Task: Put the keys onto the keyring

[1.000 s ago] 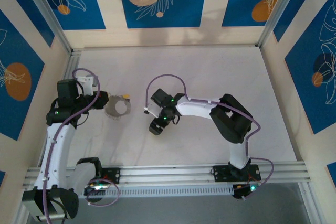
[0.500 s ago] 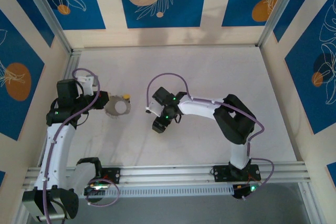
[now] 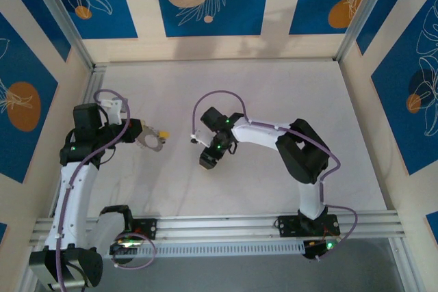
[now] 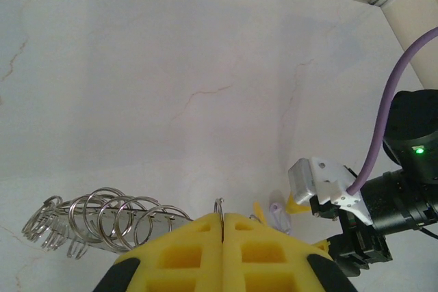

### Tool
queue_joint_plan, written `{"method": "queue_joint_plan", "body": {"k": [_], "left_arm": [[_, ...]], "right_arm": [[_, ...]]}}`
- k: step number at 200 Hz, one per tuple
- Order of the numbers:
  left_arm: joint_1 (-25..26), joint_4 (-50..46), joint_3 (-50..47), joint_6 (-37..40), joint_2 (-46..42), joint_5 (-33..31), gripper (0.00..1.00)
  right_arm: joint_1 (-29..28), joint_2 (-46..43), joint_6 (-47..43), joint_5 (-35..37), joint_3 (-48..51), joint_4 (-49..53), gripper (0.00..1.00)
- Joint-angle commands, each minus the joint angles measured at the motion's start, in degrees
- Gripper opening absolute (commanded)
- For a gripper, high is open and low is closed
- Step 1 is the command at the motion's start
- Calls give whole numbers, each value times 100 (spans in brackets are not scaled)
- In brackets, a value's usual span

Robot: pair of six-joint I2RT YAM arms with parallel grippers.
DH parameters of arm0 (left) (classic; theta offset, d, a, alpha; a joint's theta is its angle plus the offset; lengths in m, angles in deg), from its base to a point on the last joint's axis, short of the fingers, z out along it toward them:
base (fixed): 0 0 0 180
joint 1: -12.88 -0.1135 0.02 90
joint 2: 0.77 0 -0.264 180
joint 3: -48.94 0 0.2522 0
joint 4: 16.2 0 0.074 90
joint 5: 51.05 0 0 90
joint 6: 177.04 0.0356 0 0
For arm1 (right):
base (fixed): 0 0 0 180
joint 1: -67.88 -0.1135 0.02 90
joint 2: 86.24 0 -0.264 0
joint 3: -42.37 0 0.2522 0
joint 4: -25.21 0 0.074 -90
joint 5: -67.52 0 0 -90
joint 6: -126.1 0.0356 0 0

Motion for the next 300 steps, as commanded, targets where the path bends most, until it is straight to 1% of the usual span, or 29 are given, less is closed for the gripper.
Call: {"method": "queue_joint_plan", "body": {"k": [1,46,153,183,232,251,281,300], "left_arm": [[-67,239,40,-65,-79,224,0],[-67,280,-2,-78,-46,249,0],[-67,277,4,-83,-30,260,0],[-67,277,13,-87,-22,263,0],[-76,276,12,-97,-35,256,0],[-75,285,21,-107,-33,260,0],[-73,274,13,-100,-52,268,0],[-75,266,22,-101,-62,267,0]], "right_arm": [[10,44,-133,-221,10,164,60],[-11,106,-130,-79,36,26,58],[-125,398,-216,-10,-183,-84,53],[-177,394,-251,103,-118,-54,48],[-286,204,-209,644,168,-143,38],[-302,83,-152,732,251,-190,34],[-320,-117,-33,553,367,-142,33],[-368,-179,50,619,482,-135,33]]}}
